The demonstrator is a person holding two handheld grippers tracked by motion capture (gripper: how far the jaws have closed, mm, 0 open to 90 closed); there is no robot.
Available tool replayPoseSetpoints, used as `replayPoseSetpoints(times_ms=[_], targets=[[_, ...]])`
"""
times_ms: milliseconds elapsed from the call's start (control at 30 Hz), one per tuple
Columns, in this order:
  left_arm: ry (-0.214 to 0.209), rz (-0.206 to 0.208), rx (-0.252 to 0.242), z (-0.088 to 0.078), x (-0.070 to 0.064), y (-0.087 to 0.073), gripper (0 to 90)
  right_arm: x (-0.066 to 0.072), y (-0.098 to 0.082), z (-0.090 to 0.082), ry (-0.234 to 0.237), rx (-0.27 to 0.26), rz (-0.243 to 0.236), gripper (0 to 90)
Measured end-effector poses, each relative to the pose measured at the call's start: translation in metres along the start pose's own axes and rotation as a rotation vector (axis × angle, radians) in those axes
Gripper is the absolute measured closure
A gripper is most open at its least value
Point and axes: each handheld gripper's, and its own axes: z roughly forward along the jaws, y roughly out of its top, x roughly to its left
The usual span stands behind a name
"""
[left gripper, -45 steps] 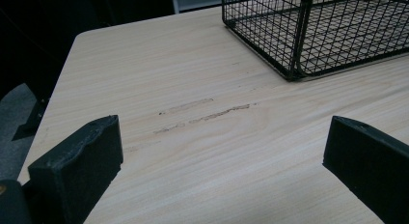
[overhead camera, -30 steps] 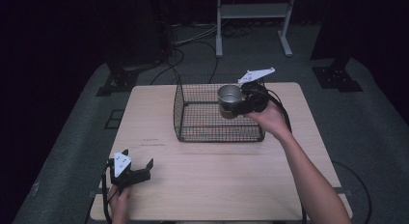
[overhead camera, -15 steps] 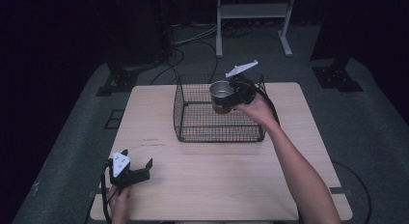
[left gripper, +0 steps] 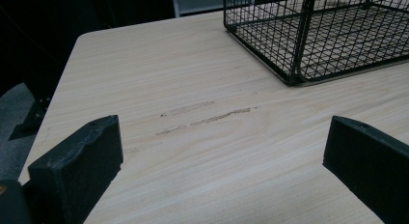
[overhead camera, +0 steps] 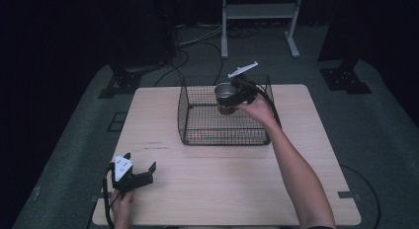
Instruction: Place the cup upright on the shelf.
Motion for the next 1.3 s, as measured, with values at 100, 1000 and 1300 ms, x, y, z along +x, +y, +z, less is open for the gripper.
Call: replayPoseSetpoints(times_ms=[100,1000,1300], targets=[[-0.001,-0.015,-0.009,-0.001,0.001,0.0,0.0,-0.002,-0.004,0.007,-0.005,0.018,0.018,17.8],[-0.008,-0.042,-0.027,-0.002,0.004,-0.001,0.0,-0.016,-0.025,0.061,-0.028,0.164,0.049,17.7],[-0.009,-0.044,-0.029,-0.003,0.005,-0.001,0.0,-0.023,-0.031,0.067,-0.022,0.195,0.051,17.7]])
